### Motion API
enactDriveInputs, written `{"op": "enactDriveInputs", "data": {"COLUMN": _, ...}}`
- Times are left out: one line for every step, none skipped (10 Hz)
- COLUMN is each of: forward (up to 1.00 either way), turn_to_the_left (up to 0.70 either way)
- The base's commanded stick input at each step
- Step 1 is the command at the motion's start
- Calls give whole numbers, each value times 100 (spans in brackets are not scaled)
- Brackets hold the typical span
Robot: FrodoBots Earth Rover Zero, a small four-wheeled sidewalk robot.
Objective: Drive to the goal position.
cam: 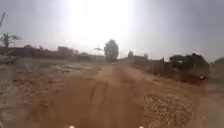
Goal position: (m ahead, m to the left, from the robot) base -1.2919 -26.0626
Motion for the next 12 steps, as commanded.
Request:
{"op": "enactDriveInputs", "data": {"forward": 70, "turn_to_the_left": 0}}
{"op": "enactDriveInputs", "data": {"forward": 70, "turn_to_the_left": 0}}
{"op": "enactDriveInputs", "data": {"forward": 70, "turn_to_the_left": 0}}
{"op": "enactDriveInputs", "data": {"forward": 70, "turn_to_the_left": 0}}
{"op": "enactDriveInputs", "data": {"forward": 70, "turn_to_the_left": 0}}
{"op": "enactDriveInputs", "data": {"forward": 70, "turn_to_the_left": 0}}
{"op": "enactDriveInputs", "data": {"forward": 70, "turn_to_the_left": 0}}
{"op": "enactDriveInputs", "data": {"forward": 70, "turn_to_the_left": 0}}
{"op": "enactDriveInputs", "data": {"forward": 70, "turn_to_the_left": 0}}
{"op": "enactDriveInputs", "data": {"forward": 70, "turn_to_the_left": 0}}
{"op": "enactDriveInputs", "data": {"forward": 70, "turn_to_the_left": 0}}
{"op": "enactDriveInputs", "data": {"forward": 70, "turn_to_the_left": 0}}
